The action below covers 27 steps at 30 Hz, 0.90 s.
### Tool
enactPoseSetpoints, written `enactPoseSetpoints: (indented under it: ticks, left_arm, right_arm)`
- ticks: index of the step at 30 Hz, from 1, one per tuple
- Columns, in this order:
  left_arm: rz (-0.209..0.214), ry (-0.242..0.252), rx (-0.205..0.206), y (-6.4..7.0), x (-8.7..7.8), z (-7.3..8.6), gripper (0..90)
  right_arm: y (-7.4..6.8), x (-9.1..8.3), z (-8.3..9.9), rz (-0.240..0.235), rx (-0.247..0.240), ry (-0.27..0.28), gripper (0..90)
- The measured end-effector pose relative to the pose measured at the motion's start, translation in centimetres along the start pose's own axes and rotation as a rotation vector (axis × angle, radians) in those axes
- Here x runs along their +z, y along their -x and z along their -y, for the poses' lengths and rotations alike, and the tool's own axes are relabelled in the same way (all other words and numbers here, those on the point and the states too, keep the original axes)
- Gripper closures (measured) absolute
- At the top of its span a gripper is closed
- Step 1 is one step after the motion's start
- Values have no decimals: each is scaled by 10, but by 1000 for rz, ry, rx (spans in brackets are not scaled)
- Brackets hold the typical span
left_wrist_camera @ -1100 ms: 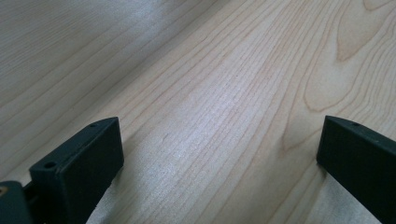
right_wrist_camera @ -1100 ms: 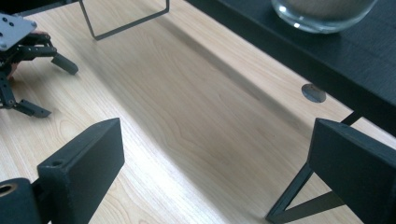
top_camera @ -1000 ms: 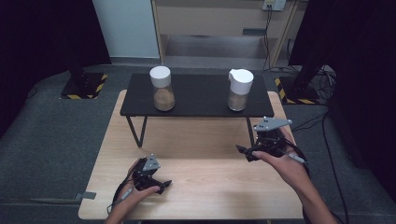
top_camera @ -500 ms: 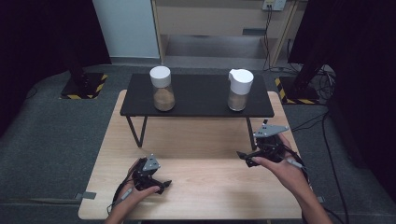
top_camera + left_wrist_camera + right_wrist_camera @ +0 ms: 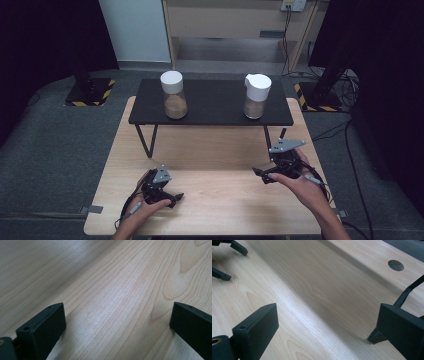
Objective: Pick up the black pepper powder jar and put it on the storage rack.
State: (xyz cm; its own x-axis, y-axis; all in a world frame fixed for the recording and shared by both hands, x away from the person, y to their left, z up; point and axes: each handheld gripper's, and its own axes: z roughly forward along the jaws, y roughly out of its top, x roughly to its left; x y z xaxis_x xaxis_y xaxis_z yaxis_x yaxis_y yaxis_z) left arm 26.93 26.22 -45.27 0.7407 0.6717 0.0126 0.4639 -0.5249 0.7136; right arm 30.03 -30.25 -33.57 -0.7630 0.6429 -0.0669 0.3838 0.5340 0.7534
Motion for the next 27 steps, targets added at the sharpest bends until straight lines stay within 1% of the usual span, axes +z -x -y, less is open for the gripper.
enactPoseSetpoints:
  ticks: [6,14,27]
  left_arm:
    - [0,0,0,0,0,0,0]
    - [0,0,0,0,0,0,0]
    - [0,0,0,0,0,0,0]
  right_arm:
    - [-2,6,5,-3,-1,-8,47]
    - [-3,14,14,-20,16,-14,47]
    - [-4,22,25,-35,37,-18,46]
